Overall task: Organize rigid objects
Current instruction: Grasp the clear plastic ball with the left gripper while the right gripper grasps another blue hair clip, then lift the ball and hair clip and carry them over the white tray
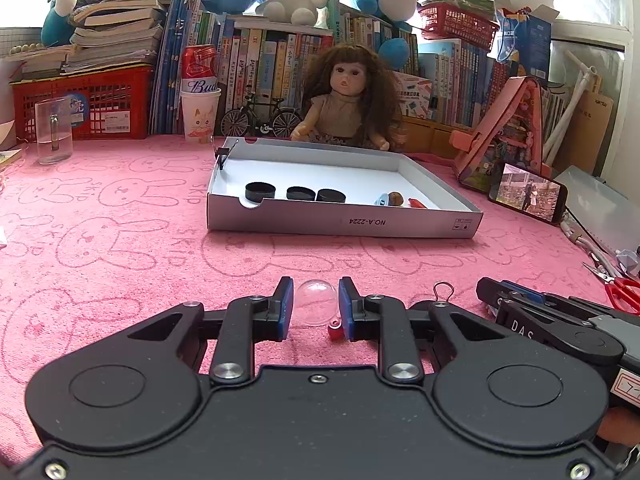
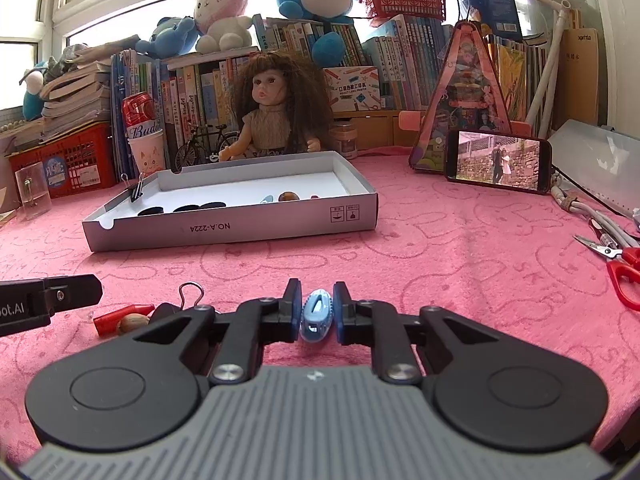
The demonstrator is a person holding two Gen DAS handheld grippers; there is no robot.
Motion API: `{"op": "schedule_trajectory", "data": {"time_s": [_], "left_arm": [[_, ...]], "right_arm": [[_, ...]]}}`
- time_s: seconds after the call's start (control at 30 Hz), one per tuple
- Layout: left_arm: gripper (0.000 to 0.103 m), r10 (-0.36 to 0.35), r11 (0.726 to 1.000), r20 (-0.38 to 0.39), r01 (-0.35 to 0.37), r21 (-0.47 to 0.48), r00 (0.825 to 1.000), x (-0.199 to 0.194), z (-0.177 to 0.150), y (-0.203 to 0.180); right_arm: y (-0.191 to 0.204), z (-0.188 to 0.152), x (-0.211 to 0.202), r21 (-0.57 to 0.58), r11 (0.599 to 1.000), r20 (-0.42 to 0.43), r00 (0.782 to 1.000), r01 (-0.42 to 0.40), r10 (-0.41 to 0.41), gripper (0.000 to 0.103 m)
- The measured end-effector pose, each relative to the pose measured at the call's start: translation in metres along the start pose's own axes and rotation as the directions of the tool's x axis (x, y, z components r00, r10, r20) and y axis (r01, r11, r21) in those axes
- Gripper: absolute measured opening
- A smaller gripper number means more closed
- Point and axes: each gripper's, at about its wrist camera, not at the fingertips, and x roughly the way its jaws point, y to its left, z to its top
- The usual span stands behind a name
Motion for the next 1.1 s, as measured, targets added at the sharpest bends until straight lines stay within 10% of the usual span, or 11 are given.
{"op": "schedule_trajectory", "data": {"time_s": [1.1], "left_arm": [[0.023,0.006,1.0,0.006,-0.006,-0.001,1.0,0.005,0.008,0.0]], "right_arm": [[-0.038,-0.001,-0.012,0.042,0.998,-0.017,0.998,0.057,-0.056,0.031]]}}
